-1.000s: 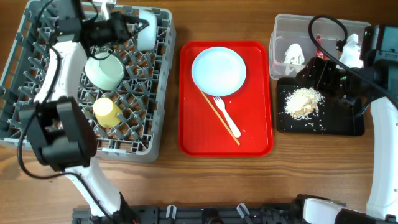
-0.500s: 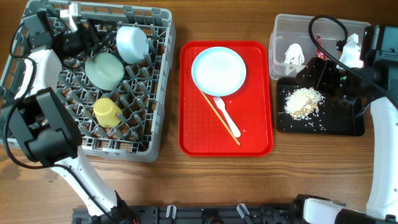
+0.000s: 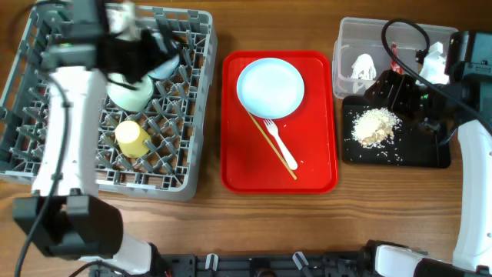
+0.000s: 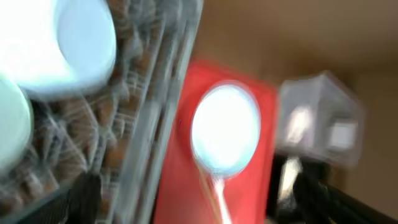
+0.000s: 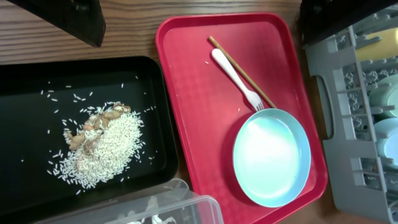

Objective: Sort waste into correct bins and load items into the dishwasher rack

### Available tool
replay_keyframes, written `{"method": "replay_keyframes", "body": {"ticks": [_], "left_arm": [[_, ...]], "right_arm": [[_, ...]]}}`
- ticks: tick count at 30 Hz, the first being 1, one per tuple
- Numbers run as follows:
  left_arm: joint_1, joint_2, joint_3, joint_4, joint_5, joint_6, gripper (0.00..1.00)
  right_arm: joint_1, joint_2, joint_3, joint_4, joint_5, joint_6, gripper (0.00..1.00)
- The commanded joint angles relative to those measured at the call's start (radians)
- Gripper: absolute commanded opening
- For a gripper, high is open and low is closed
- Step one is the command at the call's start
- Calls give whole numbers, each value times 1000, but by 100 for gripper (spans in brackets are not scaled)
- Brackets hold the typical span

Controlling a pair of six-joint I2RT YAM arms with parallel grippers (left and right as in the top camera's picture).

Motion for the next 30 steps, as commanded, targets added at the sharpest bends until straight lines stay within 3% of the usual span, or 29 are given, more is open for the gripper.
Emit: {"method": "replay_keyframes", "body": {"ticks": [1,4,11,13,19,30], "left_arm": [[-227,-2,-8,-127,-256,-72,100],[-381,8,-15,-124,-258,-74,100],[-607,182,-46,-118,-376,-440,99],[-639,238,-46,-102,-378,-446,93],[-678,409,-47,-102,-396,-547,93],[-681,434,-140,-29,-434,-550,92]], "right_arm": [[-2,-5,11,2,-13,-24,99],[-2,-5,11,2,-13,-24,99],[-2,-5,11,1,-13,-25,99],[-2,-5,11,1,-13,-25,99],[-2,-5,11,-10,-13,-50,99],[-2,-5,11,-10,-13,-47,99]]}}
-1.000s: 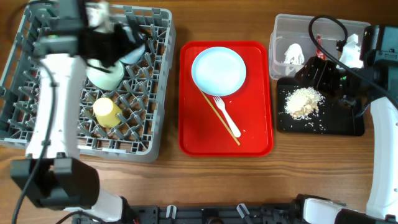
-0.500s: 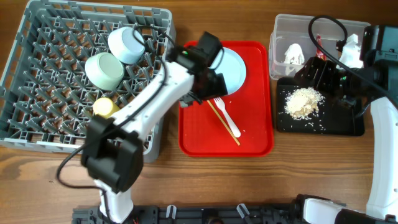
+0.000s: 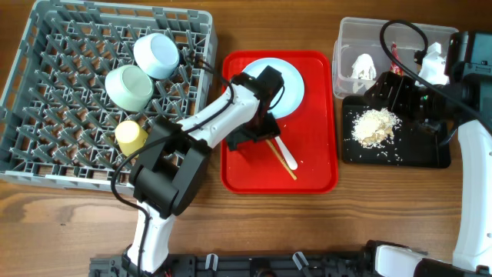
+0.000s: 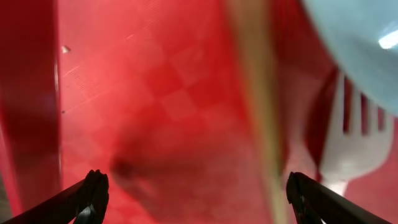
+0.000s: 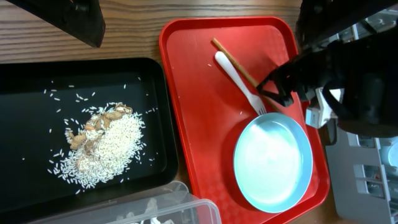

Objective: Sort waste into correct bins and load items into the dishwasher rack

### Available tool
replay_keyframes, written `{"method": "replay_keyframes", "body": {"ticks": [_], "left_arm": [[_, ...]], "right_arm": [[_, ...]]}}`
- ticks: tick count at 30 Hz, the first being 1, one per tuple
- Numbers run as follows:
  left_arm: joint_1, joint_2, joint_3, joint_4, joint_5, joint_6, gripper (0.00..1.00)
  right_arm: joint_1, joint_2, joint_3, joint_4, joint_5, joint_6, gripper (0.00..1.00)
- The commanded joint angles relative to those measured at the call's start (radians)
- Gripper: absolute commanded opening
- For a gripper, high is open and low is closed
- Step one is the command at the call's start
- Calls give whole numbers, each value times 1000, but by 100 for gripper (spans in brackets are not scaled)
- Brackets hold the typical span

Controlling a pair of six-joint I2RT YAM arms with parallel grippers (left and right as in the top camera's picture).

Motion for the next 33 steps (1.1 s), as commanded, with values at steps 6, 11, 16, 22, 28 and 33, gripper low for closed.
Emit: {"method": "replay_keyframes", "body": {"ticks": [6,11,16,22,28,33], "left_arm": [[-10,11,-51,73,5,-21,69],[-45,11,-52,101,39,-40,60],[-91,11,-52,101,39,-50,58],[-95,11,-95,118,38,-70,33],[-94,11,-97,121,31,-69,20],[-93,11,-97,116,-19,-67,4]], "right_arm": [[-2,-5,11,-2,-13,-18,99],[-2,-5,11,-2,-14,-18,98],[-2,-5,11,-4,-14,-18,98],[-2,-5,11,-13,-14,-18,98],[-2,-5,11,-22,-14,-18,99],[-2,-5,11,-25,-14,-18,100]]}}
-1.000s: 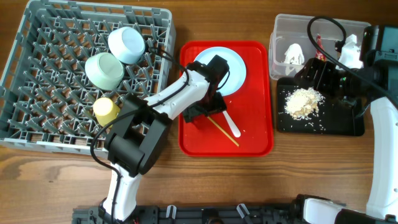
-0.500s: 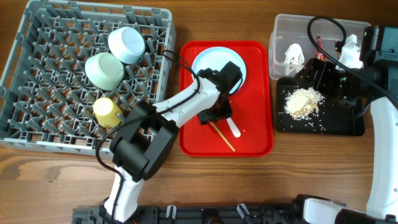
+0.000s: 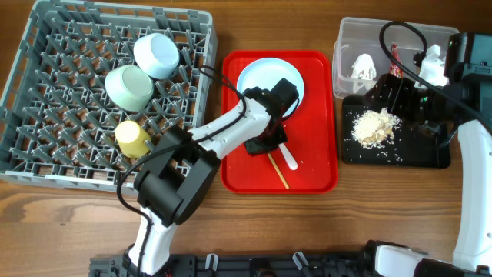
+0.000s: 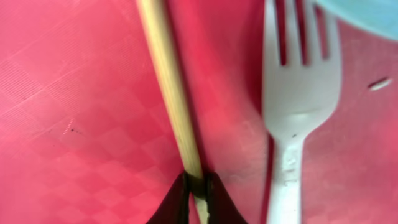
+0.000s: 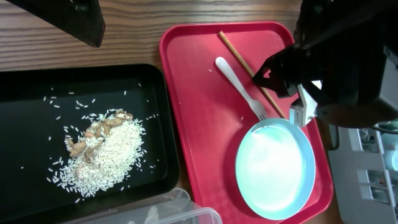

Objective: Sort waste into correct bins and load items into the dishwasher rack

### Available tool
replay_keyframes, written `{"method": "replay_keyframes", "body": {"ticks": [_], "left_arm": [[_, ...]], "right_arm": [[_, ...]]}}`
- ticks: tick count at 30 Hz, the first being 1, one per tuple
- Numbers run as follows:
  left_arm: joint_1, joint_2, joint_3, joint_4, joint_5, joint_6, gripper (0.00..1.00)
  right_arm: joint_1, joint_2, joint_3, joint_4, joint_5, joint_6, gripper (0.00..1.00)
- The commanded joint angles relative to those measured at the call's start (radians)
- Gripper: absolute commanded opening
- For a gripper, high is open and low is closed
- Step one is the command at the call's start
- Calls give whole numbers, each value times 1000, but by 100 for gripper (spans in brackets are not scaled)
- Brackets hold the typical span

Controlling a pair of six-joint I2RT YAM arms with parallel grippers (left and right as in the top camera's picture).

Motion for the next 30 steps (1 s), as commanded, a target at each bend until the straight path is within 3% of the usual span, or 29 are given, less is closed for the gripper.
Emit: {"method": "replay_keyframes", "body": {"ticks": [1,7,9,14,16,20,24,30], "left_arm": [[-2,31,-36,-2,-51,6,4],[48,-33,-36,-29,-135,9,4],[71,-108,-35,-33,-164,62,4],[153,-344,-34,-55,-183,309,4],[225,-438,-34,-54,-238,527,4],[391,-475,-34,-54,-305,779,4],[468,-467,-35,-23,-303,832,4],[473,-378,-59,45,-255,866,4]], "right_arm": [[-2,-5,11,-2,-13,-18,99],[-2,-5,11,-2,-13,-18,100],[-2,-5,11,-2,-13,-18,99],[-2,-5,11,-1,-13,-18,100],[-2,-5,11,-1,-13,-18,100],[-2,-5,11,-2,-13,-18,99],[-2,-5,11,-1,-13,-17,99],[-2,-5,11,-2,-13,-17,99]]}}
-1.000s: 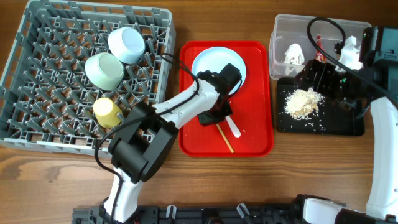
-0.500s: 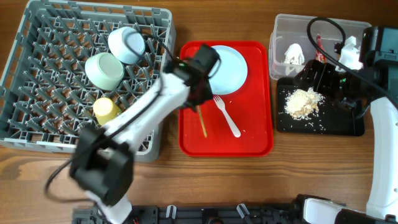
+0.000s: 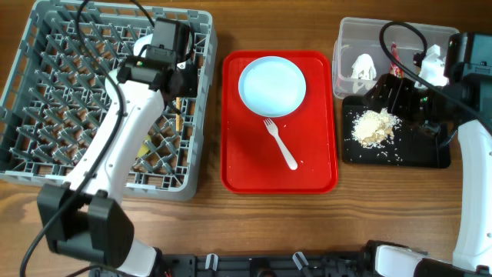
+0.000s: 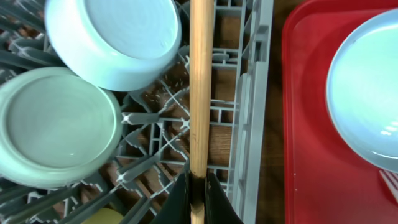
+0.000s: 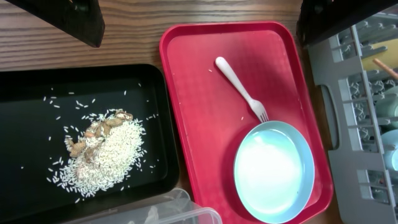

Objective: Sort waste into correct bins and load items into the dishwasher rack

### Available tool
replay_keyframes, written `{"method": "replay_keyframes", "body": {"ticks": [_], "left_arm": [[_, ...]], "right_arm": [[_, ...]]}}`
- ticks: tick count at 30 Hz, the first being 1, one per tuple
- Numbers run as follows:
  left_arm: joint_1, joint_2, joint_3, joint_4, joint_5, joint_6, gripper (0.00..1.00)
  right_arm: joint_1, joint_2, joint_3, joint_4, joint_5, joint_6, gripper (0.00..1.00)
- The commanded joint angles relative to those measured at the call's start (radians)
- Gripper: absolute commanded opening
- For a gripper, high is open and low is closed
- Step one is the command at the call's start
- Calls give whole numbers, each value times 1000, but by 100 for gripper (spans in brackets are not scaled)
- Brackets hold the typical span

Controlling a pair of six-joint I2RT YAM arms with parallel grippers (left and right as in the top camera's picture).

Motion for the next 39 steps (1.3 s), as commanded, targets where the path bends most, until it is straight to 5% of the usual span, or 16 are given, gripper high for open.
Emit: {"method": "replay_keyframes", "body": {"ticks": [1,3,6,10,14,19,23,33,39], "left_arm": [[4,68,-18,6,32,26,4],[4,94,-18,7,43,26,9],[3,103,-17,16,47,25,52],[-25,42,22,15,211,2,54],[-168,50,19,18,383,-305,62],[-385,181,19,64,266,-490,64],[-512,317,19,142,146,-504,59],[-549,429,19,193,4,-635,61],[-535,430,19,192,-5,-706,48]], "right_arm": [[-2,-5,11,-1,-13,-17,99],[-2,-5,11,-1,-13,-17,99],[-2,-5,11,-1,-13,-17,99],[-2,-5,11,-1,-13,-17,99],[-2,-5,11,-1,-13,-18,99],[-2,-5,11,-1,-13,-17,99],[-2,-5,11,-2,-13,-17,99],[-2,-5,11,-3,-13,-17,99],[-2,-5,11,-4,-13,-18,99]]}}
